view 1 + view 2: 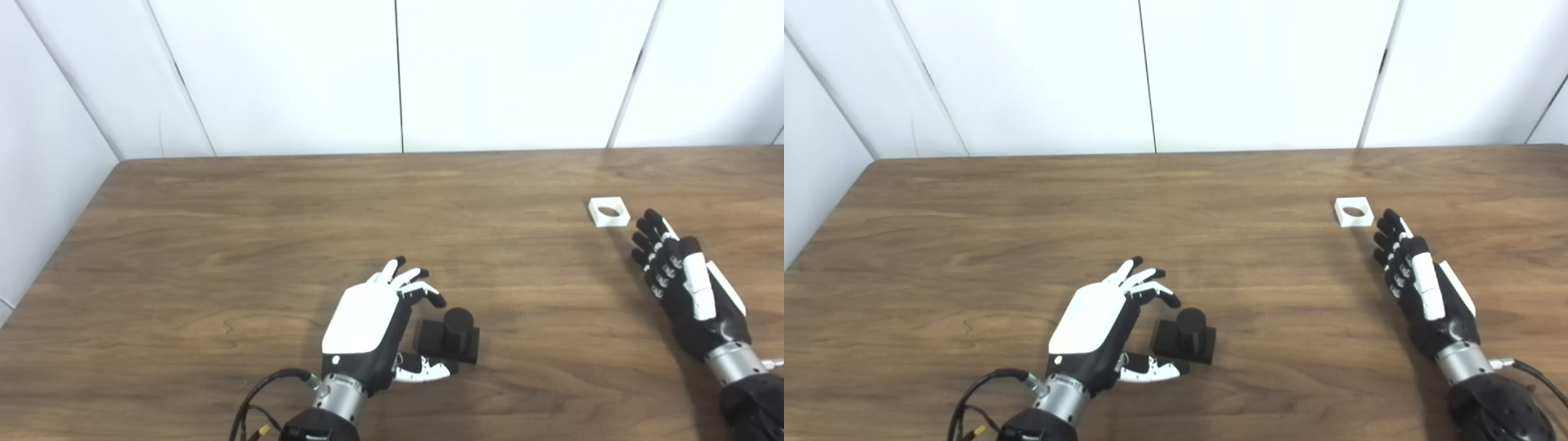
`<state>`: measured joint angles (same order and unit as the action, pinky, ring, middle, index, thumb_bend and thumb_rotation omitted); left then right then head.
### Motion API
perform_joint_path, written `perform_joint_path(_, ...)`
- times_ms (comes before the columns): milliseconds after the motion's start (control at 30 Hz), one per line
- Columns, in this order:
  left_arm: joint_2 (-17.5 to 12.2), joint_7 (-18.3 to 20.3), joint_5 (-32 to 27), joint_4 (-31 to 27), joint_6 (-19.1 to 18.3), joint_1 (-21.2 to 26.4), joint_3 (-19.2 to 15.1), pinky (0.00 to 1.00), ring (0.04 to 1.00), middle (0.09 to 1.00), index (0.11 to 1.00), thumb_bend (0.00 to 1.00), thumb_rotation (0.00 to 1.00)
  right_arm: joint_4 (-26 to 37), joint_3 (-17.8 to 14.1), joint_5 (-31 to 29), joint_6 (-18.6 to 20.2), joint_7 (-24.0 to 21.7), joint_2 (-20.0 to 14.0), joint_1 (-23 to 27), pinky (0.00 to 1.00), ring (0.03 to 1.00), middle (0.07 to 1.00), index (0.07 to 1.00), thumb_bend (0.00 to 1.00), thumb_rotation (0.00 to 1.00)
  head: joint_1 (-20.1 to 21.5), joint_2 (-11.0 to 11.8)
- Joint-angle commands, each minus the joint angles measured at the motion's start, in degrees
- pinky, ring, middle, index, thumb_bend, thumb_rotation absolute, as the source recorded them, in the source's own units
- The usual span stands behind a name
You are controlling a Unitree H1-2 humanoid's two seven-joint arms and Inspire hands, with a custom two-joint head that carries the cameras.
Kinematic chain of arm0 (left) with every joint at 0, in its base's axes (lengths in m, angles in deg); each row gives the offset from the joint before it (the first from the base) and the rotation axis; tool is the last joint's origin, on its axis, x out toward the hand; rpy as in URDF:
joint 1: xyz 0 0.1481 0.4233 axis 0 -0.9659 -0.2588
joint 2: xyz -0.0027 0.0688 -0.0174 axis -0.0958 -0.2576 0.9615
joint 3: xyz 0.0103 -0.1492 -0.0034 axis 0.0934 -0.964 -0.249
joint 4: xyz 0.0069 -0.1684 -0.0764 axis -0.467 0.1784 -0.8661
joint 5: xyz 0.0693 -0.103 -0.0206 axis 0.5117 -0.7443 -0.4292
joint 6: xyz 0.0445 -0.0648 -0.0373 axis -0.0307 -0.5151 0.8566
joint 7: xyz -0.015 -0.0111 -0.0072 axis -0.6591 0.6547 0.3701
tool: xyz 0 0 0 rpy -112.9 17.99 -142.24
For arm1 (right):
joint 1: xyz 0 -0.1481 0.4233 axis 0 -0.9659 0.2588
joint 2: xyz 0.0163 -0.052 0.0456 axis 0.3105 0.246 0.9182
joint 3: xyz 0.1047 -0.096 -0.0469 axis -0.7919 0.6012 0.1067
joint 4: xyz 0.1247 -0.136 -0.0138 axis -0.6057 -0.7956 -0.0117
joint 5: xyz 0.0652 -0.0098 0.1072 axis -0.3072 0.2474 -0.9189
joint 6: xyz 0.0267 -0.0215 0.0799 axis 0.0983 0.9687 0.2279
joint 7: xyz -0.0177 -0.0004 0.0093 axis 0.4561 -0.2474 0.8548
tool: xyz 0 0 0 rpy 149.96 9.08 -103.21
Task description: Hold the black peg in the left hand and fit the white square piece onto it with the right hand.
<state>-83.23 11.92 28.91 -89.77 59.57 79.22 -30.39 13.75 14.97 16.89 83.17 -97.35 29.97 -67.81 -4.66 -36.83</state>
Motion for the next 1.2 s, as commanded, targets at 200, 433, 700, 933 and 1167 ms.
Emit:
perform_joint_path(200, 0.8, 3.0, 2.0, -3.8, 0.5, 0.6, -2.1, 0.94, 0.991, 0.895, 0.692, 0.86, 0.24, -3.1, 0.5, -0.3, 0.5, -0.9, 0.5, -1.6, 1.0, 1.0, 1.0, 1.0, 0.72, 0.96, -0.5, -0.1)
perform_joint_path(433, 0.9, 3.9, 1.8, -1.8, 0.8, 1.5, -3.9, 0.94, 0.999, 0.909, 0.701, 0.86, 0.23, -3.2, 0.3, -1.0, 0.7, -1.2, 0.3, -1.4, 1.0, 1.0, 1.0, 1.0, 0.71, 0.95, -0.8, -0.2)
perform_joint_path(700, 0.5, 3.7, 1.7, 2.7, 1.4, 3.4, -5.0, 0.94, 0.994, 0.905, 0.684, 0.86, 0.22, -3.1, 0.1, -0.9, 0.4, -1.3, 0.0, -1.4, 1.0, 1.0, 1.0, 1.0, 0.71, 0.95, -0.8, -0.2)
perform_joint_path(933, -0.3, 4.0, 1.3, 5.8, 2.4, 5.7, -4.8, 0.93, 0.993, 0.909, 0.694, 0.85, 0.21, -2.7, 0.1, -1.0, 0.7, -1.3, -0.1, -1.6, 1.0, 1.0, 1.0, 1.0, 0.69, 0.97, -0.6, -0.3)
perform_joint_path(1167, -0.3, 5.8, 1.5, 6.0, 2.0, 7.5, -4.3, 0.95, 1.0, 0.923, 0.692, 0.85, 0.19, -2.3, 0.1, -0.7, 0.9, -1.1, 0.0, -1.9, 1.0, 1.0, 1.0, 1.0, 0.69, 0.98, -0.6, -0.4)
